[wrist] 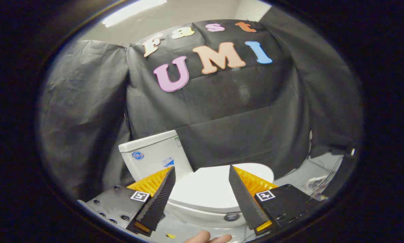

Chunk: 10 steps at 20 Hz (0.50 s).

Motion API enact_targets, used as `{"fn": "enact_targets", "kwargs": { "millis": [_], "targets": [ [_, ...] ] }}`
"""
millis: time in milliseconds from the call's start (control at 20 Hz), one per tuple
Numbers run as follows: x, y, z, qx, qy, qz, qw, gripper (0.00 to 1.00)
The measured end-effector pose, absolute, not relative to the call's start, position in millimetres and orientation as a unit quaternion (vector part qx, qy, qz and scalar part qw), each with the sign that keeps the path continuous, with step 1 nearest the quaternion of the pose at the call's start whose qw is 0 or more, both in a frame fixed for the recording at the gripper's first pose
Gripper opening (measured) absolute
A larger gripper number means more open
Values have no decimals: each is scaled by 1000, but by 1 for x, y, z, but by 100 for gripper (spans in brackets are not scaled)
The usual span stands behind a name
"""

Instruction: Open the toilet lid.

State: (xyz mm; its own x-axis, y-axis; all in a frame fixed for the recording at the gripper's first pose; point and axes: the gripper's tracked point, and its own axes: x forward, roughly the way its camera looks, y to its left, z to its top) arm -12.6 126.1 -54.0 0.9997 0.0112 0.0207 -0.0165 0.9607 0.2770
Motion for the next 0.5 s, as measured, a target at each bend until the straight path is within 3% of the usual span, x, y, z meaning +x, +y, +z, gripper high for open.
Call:
{"fn": "enact_targets", "kwargs": {
  "millis": [200, 500],
  "targets": [
    [-4, 145, -88, 215, 8, -2, 976, 99],
    [-5, 134, -149, 306, 43, -66, 949, 99]
  ]
}}
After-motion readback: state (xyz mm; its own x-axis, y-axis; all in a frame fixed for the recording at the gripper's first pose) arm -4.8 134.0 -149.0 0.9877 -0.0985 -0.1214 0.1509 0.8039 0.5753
